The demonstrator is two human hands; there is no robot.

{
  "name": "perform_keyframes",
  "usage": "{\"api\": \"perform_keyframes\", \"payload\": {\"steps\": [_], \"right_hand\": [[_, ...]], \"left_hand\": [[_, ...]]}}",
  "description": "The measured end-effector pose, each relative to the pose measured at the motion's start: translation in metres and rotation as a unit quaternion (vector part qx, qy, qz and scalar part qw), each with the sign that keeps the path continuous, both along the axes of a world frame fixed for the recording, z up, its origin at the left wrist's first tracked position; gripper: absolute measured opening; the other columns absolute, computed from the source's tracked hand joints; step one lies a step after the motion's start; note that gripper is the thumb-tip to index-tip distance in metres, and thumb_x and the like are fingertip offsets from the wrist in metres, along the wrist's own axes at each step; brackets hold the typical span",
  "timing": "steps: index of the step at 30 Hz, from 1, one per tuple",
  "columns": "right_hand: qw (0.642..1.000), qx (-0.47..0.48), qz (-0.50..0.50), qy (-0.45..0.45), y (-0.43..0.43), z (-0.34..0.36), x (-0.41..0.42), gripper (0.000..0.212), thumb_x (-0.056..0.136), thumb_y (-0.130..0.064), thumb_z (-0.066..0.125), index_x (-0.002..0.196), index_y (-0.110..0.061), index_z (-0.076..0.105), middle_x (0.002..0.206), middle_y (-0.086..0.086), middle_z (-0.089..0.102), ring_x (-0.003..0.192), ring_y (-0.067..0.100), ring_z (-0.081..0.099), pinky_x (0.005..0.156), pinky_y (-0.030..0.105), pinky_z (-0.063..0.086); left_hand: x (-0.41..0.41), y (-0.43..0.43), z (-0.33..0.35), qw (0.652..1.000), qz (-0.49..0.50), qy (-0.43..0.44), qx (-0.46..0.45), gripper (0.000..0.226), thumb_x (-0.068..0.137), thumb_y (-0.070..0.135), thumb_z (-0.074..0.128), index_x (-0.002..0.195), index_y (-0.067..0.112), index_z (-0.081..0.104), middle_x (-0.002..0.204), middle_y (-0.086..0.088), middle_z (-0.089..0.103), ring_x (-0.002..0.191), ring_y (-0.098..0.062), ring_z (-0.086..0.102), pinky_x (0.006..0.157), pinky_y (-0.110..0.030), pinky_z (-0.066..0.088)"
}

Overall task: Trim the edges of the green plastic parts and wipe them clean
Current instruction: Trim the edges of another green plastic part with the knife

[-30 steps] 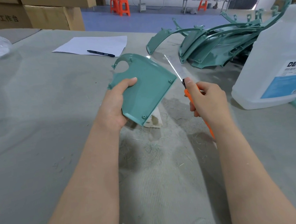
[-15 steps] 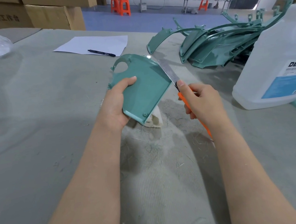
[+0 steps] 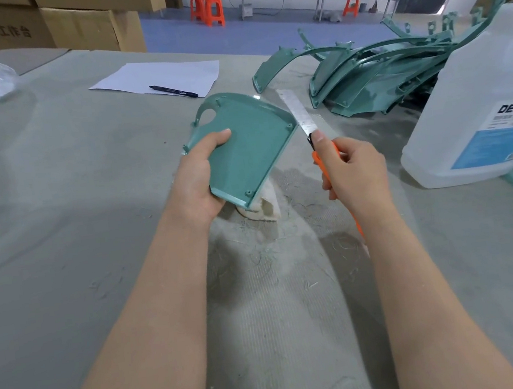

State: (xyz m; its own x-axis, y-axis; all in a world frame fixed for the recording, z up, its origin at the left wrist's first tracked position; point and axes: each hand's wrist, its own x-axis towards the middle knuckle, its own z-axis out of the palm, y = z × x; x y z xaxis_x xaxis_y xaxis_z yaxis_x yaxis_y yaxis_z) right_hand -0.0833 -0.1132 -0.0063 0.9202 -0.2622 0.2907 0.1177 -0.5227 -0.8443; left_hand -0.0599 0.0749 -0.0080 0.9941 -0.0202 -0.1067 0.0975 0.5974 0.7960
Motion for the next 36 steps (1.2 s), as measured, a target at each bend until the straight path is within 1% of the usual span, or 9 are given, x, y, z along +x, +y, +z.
{"api": "perform_keyframes", "payload": {"steps": [3,7,13,17,22,24,30,32,36], "right_hand": [[1.0,-0.003,-0.006,0.007,-0.001,0.0,0.0,0.057,0.094,-0.056,0.05,0.08,-0.003,0.065,0.048,-0.017,0.059,0.039,0.006,0.049,0.053,0.032,0.049],[1.0,-0.006,-0.006,0.014,-0.001,0.0,-0.001,0.053,0.093,-0.057,0.05,0.076,-0.01,0.067,0.05,-0.003,0.059,0.039,0.006,0.049,0.054,0.032,0.049],[1.0,0.008,-0.012,0.018,-0.001,0.001,-0.001,0.051,0.093,-0.056,0.05,0.077,-0.011,0.067,0.05,-0.005,0.058,0.04,0.005,0.049,0.054,0.034,0.051],[1.0,-0.002,-0.008,0.022,-0.001,0.002,-0.001,0.051,0.093,-0.057,0.05,0.078,-0.012,0.067,0.055,0.002,0.061,0.039,0.005,0.049,0.051,0.028,0.048],[0.999,0.008,0.017,0.028,-0.002,0.002,-0.003,0.048,0.094,-0.055,0.051,0.077,-0.012,0.067,0.055,0.005,0.059,0.039,0.004,0.049,0.04,0.016,0.043],[0.998,0.003,0.044,0.037,0.0,0.002,-0.004,0.046,0.094,-0.053,0.052,0.076,-0.014,0.067,0.054,0.004,0.058,0.041,0.005,0.049,0.041,0.017,0.043],[0.987,-0.05,0.129,0.084,0.009,0.002,-0.008,0.049,0.093,-0.052,0.053,0.076,-0.009,0.067,0.053,0.003,0.057,0.044,0.011,0.051,0.046,0.023,0.045],[0.986,-0.032,0.143,0.082,0.009,0.003,-0.009,0.048,0.094,-0.051,0.053,0.075,-0.01,0.067,0.051,0.002,0.056,0.043,0.01,0.05,0.044,0.02,0.044],[0.994,0.051,0.081,0.049,0.007,0.007,-0.006,0.049,0.094,-0.055,0.05,0.081,-0.011,0.066,0.055,0.001,0.058,0.044,0.01,0.052,0.047,0.024,0.047]], "left_hand": [[-0.001,-0.001,0.001,1.0,0.001,0.0,0.009,0.015,0.09,0.016,0.06,0.102,0.01,0.067,0.09,-0.008,0.074,0.076,-0.022,0.071,0.061,-0.032,0.058],[-0.001,0.0,0.001,1.0,0.008,0.003,0.013,0.014,0.089,0.016,0.062,0.101,0.01,0.067,0.089,-0.008,0.074,0.074,-0.022,0.071,0.059,-0.032,0.057],[-0.001,0.001,0.0,1.0,0.004,-0.001,0.016,0.013,0.089,0.016,0.062,0.098,0.011,0.068,0.089,-0.008,0.075,0.074,-0.022,0.071,0.058,-0.031,0.056],[0.0,0.002,-0.002,1.0,0.012,0.0,0.019,0.011,0.088,0.016,0.063,0.096,0.011,0.068,0.089,-0.008,0.075,0.073,-0.023,0.072,0.058,-0.032,0.056],[0.001,0.003,-0.003,1.0,0.018,0.006,0.018,0.009,0.087,0.017,0.064,0.093,0.012,0.069,0.085,-0.007,0.075,0.07,-0.022,0.072,0.056,-0.032,0.056],[0.002,0.003,-0.003,1.0,0.027,0.007,0.012,0.01,0.087,0.016,0.064,0.094,0.011,0.069,0.087,-0.008,0.075,0.072,-0.023,0.072,0.058,-0.033,0.057],[0.005,-0.001,-0.002,0.998,0.059,0.004,-0.014,0.02,0.089,0.014,0.063,0.106,0.007,0.068,0.102,-0.012,0.071,0.087,-0.025,0.069,0.077,-0.037,0.058],[0.006,0.0,-0.001,0.997,0.074,0.007,-0.033,0.027,0.089,0.014,0.063,0.114,0.006,0.065,0.11,-0.013,0.07,0.093,-0.026,0.069,0.081,-0.039,0.058],[0.005,0.001,-0.001,0.996,0.069,-0.006,-0.05,0.021,0.09,0.013,0.061,0.11,0.009,0.066,0.107,-0.01,0.072,0.093,-0.024,0.07,0.081,-0.039,0.058]]}}
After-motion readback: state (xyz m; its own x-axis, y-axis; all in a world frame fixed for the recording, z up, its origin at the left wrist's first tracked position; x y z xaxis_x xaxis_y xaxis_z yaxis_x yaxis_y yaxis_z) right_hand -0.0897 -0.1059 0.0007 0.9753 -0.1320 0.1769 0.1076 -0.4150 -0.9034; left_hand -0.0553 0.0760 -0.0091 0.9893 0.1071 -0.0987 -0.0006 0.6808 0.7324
